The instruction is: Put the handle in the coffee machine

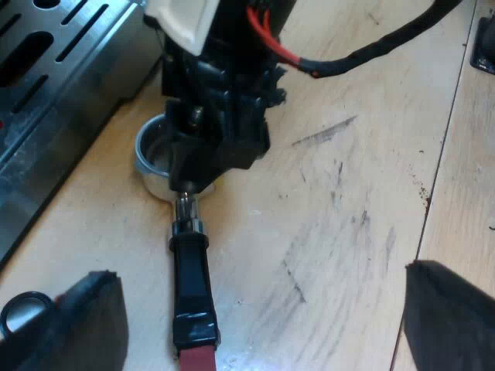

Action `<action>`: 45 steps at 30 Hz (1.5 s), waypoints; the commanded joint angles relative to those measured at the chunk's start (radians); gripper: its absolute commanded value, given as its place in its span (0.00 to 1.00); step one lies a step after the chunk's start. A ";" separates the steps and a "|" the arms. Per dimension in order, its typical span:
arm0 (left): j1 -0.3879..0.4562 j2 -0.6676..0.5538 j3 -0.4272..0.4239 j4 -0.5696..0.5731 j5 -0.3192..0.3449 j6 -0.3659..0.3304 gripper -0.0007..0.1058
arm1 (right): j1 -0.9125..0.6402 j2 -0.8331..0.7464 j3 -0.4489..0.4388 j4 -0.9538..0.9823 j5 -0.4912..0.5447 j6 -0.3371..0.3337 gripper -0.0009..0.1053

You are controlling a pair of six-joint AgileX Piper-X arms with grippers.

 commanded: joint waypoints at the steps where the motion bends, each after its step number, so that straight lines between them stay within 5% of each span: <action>1: 0.000 0.001 0.005 -0.005 -0.004 0.002 0.71 | -0.003 0.011 -0.006 -0.029 -0.006 -0.018 0.74; 16: 0.000 0.001 0.009 -0.005 -0.004 0.002 0.71 | -0.003 0.067 -0.006 -0.042 -0.050 -0.018 0.70; 19: 0.000 0.001 0.009 -0.005 -0.004 0.002 0.71 | -0.003 0.067 -0.006 -0.028 -0.050 -0.018 0.49; 21: 0.000 0.001 0.009 -0.005 -0.004 0.002 0.71 | -0.003 0.067 -0.006 -0.009 -0.050 -0.016 0.24; 24: 0.000 0.001 0.009 -0.005 -0.004 0.002 0.71 | -0.003 0.057 -0.006 0.021 -0.054 -0.008 0.01; 29: 0.000 0.001 0.009 -0.005 -0.005 0.002 0.71 | -0.001 0.016 -0.006 0.065 -0.066 0.010 0.01; 33: 0.000 0.001 0.009 -0.005 -0.005 0.002 0.71 | 0.000 -0.045 -0.007 0.116 -0.081 0.142 0.01; 37: 0.000 0.001 0.009 -0.005 -0.005 0.004 0.71 | 0.003 -0.093 -0.007 0.158 -0.081 0.196 0.01; 45: 0.000 0.001 0.017 -0.005 -0.005 0.160 0.71 | 0.035 -0.187 -0.007 0.177 -0.081 0.198 0.01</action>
